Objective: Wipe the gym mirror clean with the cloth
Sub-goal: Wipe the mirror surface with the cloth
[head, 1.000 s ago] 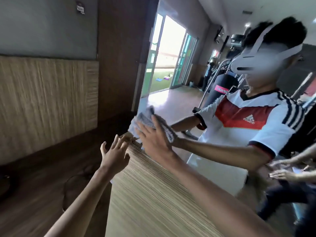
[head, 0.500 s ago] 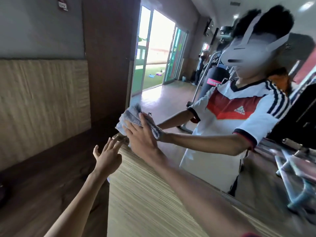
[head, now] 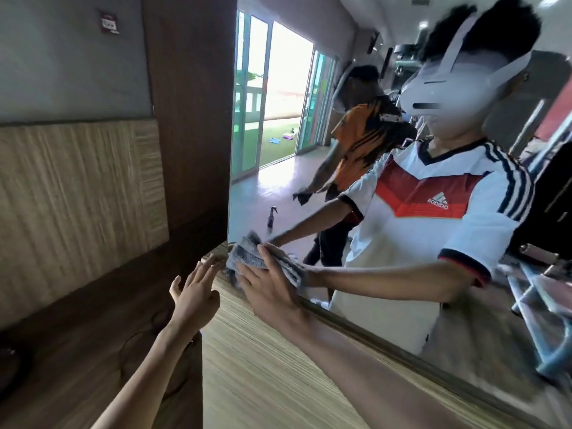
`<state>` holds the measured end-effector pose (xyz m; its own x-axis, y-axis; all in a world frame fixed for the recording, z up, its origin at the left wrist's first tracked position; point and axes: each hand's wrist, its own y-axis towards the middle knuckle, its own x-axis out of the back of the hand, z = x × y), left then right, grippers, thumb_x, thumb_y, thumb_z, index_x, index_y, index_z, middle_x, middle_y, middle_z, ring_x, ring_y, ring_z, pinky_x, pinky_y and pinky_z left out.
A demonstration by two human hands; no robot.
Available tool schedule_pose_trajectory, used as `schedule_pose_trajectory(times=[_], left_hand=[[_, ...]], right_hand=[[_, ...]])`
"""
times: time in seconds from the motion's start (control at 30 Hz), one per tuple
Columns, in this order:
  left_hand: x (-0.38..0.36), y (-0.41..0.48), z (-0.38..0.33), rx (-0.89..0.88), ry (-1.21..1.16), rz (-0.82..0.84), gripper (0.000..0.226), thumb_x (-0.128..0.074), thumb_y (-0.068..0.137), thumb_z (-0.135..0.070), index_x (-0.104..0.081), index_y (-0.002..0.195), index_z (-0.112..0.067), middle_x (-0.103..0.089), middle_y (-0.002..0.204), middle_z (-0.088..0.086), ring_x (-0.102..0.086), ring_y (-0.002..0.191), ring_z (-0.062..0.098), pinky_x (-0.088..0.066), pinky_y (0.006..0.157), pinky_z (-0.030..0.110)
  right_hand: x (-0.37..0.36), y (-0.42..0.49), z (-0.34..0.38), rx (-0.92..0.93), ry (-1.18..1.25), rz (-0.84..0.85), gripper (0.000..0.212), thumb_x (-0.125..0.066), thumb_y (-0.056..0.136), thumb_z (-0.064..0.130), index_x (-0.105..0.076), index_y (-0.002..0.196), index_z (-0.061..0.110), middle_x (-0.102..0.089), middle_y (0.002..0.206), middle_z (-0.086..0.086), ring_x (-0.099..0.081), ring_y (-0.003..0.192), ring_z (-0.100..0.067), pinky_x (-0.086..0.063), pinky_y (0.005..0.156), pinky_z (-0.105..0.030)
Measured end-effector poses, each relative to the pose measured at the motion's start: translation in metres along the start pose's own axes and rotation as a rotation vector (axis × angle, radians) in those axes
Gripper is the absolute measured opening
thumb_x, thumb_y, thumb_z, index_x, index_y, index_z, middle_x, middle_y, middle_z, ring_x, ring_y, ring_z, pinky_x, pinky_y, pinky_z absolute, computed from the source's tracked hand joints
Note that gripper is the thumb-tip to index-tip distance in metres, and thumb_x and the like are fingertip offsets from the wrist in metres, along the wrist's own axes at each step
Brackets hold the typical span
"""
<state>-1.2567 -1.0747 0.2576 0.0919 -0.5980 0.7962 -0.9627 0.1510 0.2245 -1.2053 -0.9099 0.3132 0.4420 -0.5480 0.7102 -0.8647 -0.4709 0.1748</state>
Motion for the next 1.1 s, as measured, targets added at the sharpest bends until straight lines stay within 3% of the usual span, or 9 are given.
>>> schedule_pose_trajectory(times=[0.1,0.2,0.37,0.57,0.63,0.8,0.87,0.93,1.1], left_hand=[[0.005,0.002,-0.001,0.063,0.022,-0.002,0.074,-0.05,0.088,-0.004,-0.029,0.157,-0.021,-0.022,0.166,-0.007,-0.017,0.153,0.012,-0.002,0.119,0.046],[0.008,0.002,0.001,0.057,0.035,0.007,0.074,-0.05,0.088,-0.004,-0.03,0.156,-0.023,-0.025,0.164,-0.01,-0.02,0.152,0.011,0.0,0.119,0.045],[0.003,0.001,0.007,0.02,-0.027,-0.012,0.077,-0.054,0.085,-0.001,-0.036,0.153,-0.031,-0.03,0.162,-0.012,-0.027,0.15,0.014,-0.002,0.117,0.045],[-0.008,-0.001,0.004,0.032,-0.091,-0.037,0.072,-0.059,0.09,-0.003,-0.036,0.153,-0.029,-0.029,0.162,-0.01,-0.037,0.143,0.019,-0.02,0.111,0.047],[-0.009,0.001,0.002,0.022,-0.08,-0.029,0.072,-0.06,0.091,-0.004,-0.035,0.154,-0.026,-0.026,0.164,-0.008,-0.038,0.143,0.021,-0.024,0.111,0.047],[-0.002,0.002,0.002,-0.007,-0.021,0.025,0.083,-0.054,0.086,0.0,-0.026,0.158,-0.029,-0.018,0.166,-0.011,-0.03,0.149,0.018,-0.03,0.109,0.043],[0.003,0.003,0.01,-0.028,0.022,0.049,0.083,-0.055,0.087,-0.003,-0.022,0.159,-0.029,-0.017,0.166,-0.014,-0.032,0.147,0.017,-0.035,0.105,0.039],[0.007,0.005,0.019,-0.029,0.052,0.061,0.082,-0.058,0.091,-0.011,-0.019,0.16,-0.031,-0.015,0.166,-0.017,-0.033,0.147,0.015,-0.038,0.103,0.037],[0.006,0.001,0.015,-0.011,0.022,0.054,0.076,-0.053,0.093,-0.009,-0.024,0.158,-0.036,-0.018,0.166,-0.014,-0.034,0.147,0.021,-0.041,0.107,0.048]], right_hand=[[0.01,0.033,0.017,-0.002,0.064,0.017,0.04,-0.053,0.094,0.035,-0.061,0.132,0.026,-0.058,0.141,0.005,-0.052,0.129,-0.012,0.007,0.122,-0.052],[0.003,0.027,0.022,-0.039,0.067,0.038,0.046,-0.058,0.091,0.04,-0.061,0.134,0.024,-0.06,0.138,0.007,-0.053,0.129,-0.01,-0.009,0.125,-0.048],[-0.023,-0.034,0.006,-0.055,0.18,-0.067,0.062,-0.075,0.079,0.039,-0.059,0.134,0.016,-0.068,0.125,0.005,-0.063,0.112,-0.012,0.0,0.122,-0.049],[-0.056,-0.123,-0.013,-0.119,0.232,-0.104,0.084,-0.082,0.068,0.033,-0.044,0.141,0.015,-0.071,0.116,0.004,-0.069,0.092,-0.014,-0.004,0.122,-0.049],[-0.056,-0.116,-0.011,-0.108,0.217,-0.089,0.081,-0.079,0.072,0.032,-0.041,0.141,0.016,-0.071,0.116,0.004,-0.07,0.095,-0.013,-0.001,0.122,-0.05],[-0.03,-0.018,0.007,0.04,0.054,-0.093,0.054,-0.061,0.083,0.032,-0.059,0.136,0.02,-0.063,0.134,0.003,-0.055,0.128,-0.015,-0.007,0.121,-0.05],[-0.012,0.016,0.013,0.089,0.064,-0.026,0.043,-0.051,0.086,0.028,-0.066,0.127,0.024,-0.065,0.131,0.004,-0.055,0.128,-0.014,-0.009,0.122,-0.048],[-0.003,0.027,0.016,0.112,0.106,0.017,0.036,-0.057,0.084,0.029,-0.071,0.117,0.025,-0.069,0.123,0.007,-0.058,0.123,-0.012,-0.012,0.122,-0.046],[-0.018,-0.012,0.003,0.082,0.11,-0.012,0.045,-0.058,0.087,0.028,-0.061,0.131,0.018,-0.069,0.124,0.003,-0.06,0.12,-0.013,-0.016,0.123,-0.045]])
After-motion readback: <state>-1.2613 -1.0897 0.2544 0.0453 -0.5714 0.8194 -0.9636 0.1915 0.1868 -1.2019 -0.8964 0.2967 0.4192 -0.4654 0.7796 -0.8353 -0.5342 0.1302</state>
